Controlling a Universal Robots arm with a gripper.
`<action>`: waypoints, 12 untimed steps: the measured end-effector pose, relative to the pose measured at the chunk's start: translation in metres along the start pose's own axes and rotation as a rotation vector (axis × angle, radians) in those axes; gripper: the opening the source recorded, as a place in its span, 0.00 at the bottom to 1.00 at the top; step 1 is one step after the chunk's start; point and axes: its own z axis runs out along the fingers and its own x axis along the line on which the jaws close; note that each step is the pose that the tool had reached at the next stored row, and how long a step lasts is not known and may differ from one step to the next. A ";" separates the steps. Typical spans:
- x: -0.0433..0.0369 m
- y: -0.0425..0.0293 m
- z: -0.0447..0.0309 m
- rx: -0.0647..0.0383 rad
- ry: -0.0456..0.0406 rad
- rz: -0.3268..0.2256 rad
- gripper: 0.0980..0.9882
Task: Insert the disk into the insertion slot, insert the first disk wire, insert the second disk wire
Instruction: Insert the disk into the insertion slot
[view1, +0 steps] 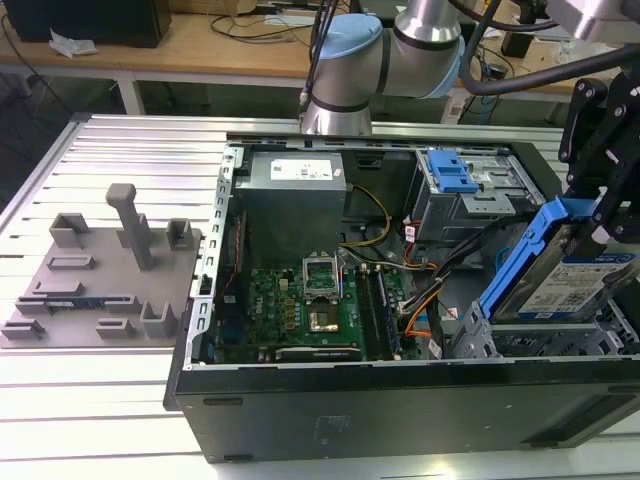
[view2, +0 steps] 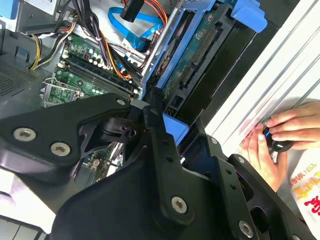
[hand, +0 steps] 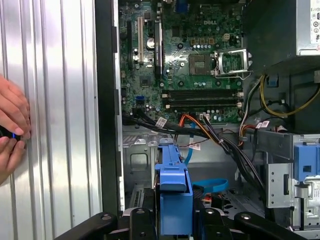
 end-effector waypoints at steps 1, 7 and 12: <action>0.0001 0.0001 0.0034 0.000 -0.0002 0.000 0.30; 0.0003 0.0003 0.0140 0.000 0.0000 0.001 0.30; 0.0005 0.0005 0.0266 0.000 0.0008 0.002 0.30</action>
